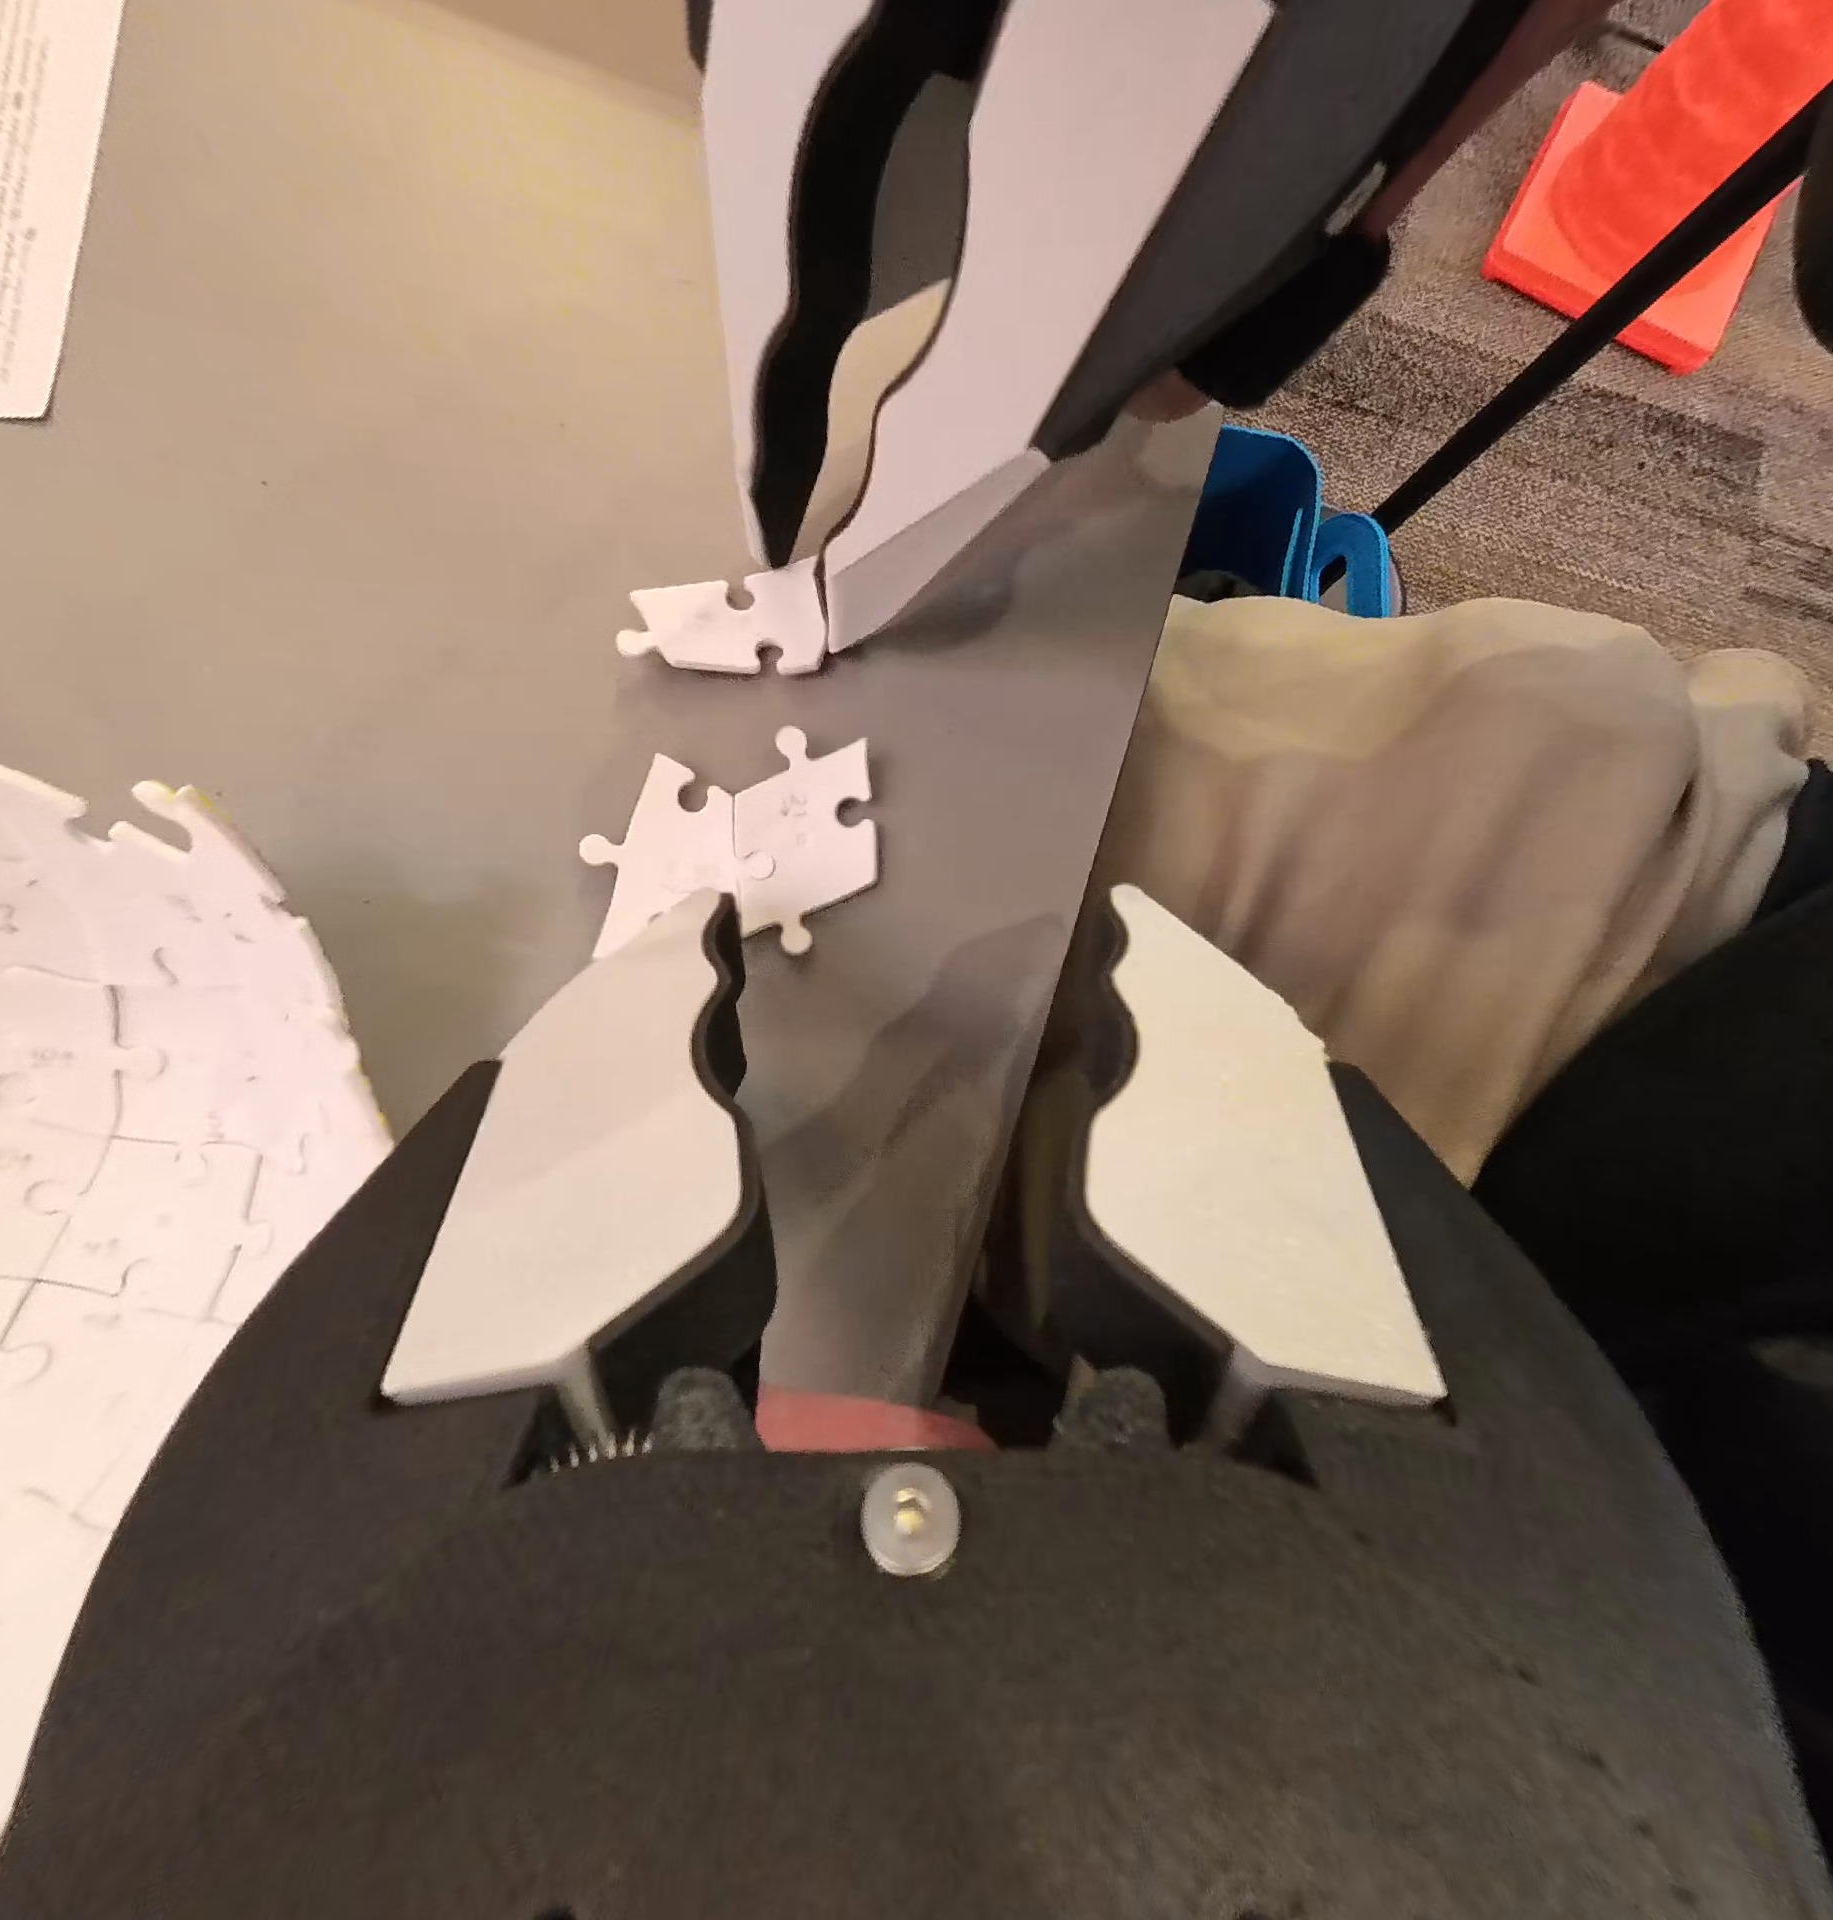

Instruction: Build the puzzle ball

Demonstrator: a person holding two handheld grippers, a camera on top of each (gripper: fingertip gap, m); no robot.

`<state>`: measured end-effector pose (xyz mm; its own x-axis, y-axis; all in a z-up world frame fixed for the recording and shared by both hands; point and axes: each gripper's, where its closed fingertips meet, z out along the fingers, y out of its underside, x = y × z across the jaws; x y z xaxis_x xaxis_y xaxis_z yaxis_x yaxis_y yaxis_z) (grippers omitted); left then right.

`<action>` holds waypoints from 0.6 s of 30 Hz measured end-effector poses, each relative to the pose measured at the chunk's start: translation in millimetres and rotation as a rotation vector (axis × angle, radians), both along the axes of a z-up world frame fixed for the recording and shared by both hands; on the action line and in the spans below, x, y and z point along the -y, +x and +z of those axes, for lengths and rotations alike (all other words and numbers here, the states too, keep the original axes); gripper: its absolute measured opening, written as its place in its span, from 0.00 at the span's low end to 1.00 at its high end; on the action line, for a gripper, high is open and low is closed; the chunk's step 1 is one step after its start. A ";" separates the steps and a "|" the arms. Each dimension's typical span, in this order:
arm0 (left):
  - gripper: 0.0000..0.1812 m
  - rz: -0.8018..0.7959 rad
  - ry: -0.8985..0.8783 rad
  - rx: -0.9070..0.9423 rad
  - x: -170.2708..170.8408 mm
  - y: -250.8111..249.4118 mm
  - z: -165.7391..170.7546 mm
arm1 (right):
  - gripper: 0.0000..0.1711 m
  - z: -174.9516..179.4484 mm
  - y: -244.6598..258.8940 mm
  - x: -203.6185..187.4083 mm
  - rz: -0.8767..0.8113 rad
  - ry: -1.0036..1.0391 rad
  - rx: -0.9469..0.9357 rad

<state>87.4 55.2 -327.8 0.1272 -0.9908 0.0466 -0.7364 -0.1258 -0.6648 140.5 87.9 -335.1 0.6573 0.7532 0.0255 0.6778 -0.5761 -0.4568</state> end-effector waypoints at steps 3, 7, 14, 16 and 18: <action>0.34 -0.005 0.014 -0.013 -3.2 -3.4 -1.3 | 0.09 0.1 -0.2 1.0 -0.004 0.002 0.000; 0.35 -0.028 0.017 -0.035 2.0 -4.1 -6.1 | 0.09 0.3 2.5 0.5 -0.019 0.009 -0.001; 0.35 -0.045 0.010 -0.021 8.4 -0.7 -3.1 | 0.08 3.9 2.9 4.6 -0.030 0.003 -0.038; 0.35 -0.051 0.023 0.013 6.7 2.7 2.7 | 0.08 5.6 2.6 6.4 -0.019 0.005 -0.041; 0.34 -0.073 0.032 0.023 7.4 6.7 5.4 | 0.08 7.4 0.0 8.6 -0.001 0.003 -0.048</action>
<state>94.1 47.8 -322.4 0.0535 -0.9984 0.0168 -0.7273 -0.0505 -0.6845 140.6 79.3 -327.7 0.6586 0.7525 -0.0039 0.6547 -0.5756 -0.4900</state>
